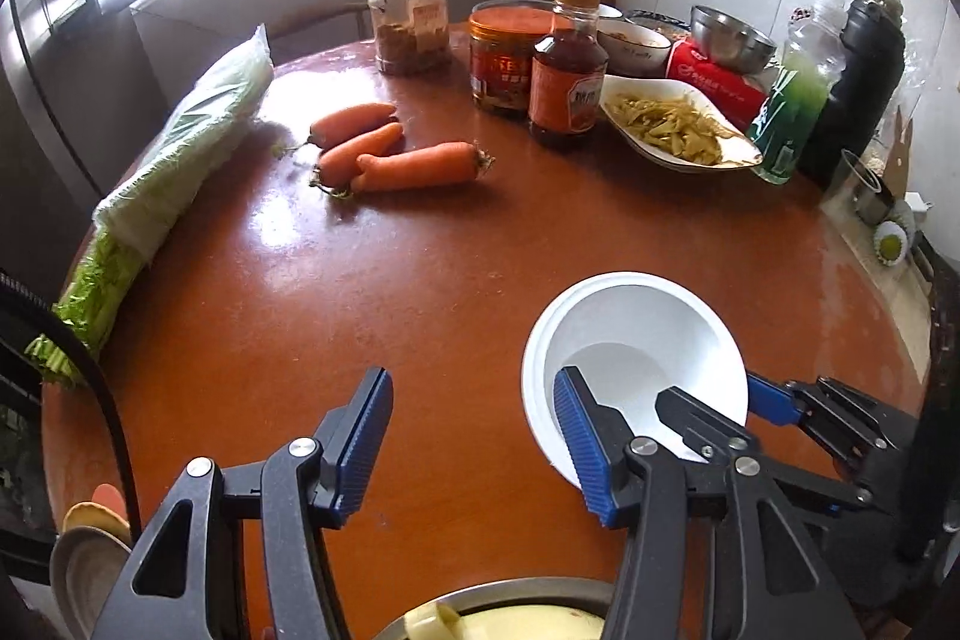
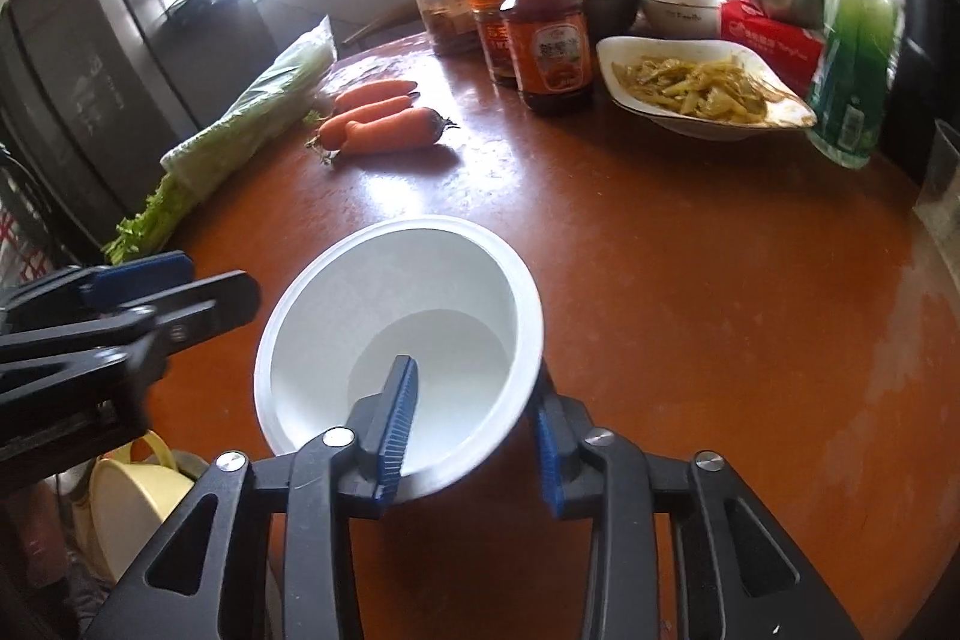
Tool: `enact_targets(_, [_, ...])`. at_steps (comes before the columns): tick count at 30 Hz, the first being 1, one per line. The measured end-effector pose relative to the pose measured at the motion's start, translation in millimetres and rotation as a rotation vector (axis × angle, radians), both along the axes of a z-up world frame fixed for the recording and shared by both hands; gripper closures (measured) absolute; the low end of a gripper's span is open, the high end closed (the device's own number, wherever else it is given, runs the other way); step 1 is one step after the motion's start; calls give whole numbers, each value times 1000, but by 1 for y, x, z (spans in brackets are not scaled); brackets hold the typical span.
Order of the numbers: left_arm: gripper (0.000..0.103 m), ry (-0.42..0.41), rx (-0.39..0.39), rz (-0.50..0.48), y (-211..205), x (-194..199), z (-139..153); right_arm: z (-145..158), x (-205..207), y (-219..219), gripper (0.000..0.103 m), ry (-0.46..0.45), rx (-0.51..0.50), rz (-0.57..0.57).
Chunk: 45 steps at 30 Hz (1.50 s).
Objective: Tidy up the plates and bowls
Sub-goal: 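Move the left gripper to the white paper noodle cup rim and close it, then lift the white noodle cup with the left gripper and carry it over the yellow bowl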
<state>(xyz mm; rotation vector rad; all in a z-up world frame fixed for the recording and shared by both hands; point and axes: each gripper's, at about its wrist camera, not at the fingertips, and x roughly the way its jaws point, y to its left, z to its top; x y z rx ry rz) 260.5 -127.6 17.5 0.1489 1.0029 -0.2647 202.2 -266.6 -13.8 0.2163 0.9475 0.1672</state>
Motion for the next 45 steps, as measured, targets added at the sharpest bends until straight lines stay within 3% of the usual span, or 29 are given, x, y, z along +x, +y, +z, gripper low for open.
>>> enact_targets(9, [47, 41, 4, -35, -18, 9, -12, 6, -9, -2, 63, -17, -16, -29])
enact_targets(11, [47, 53, -11, -40, -20, 11, -14, 8, -11, -2, 69, -29, -15, -35])
enact_targets(16, [49, 52, 48, -48, -31, 11, -21, 9, -16, -2, 74, -44, -13, -28])
enact_targets(28, [67, 139, -5, -71, -37, 8, -37, 3, -23, 3, 78, -44, 4, -6])
enact_targets(45, [68, 74, -69, -72, -22, -8, -10, 20, -29, 9, 78, -87, 3, -9])
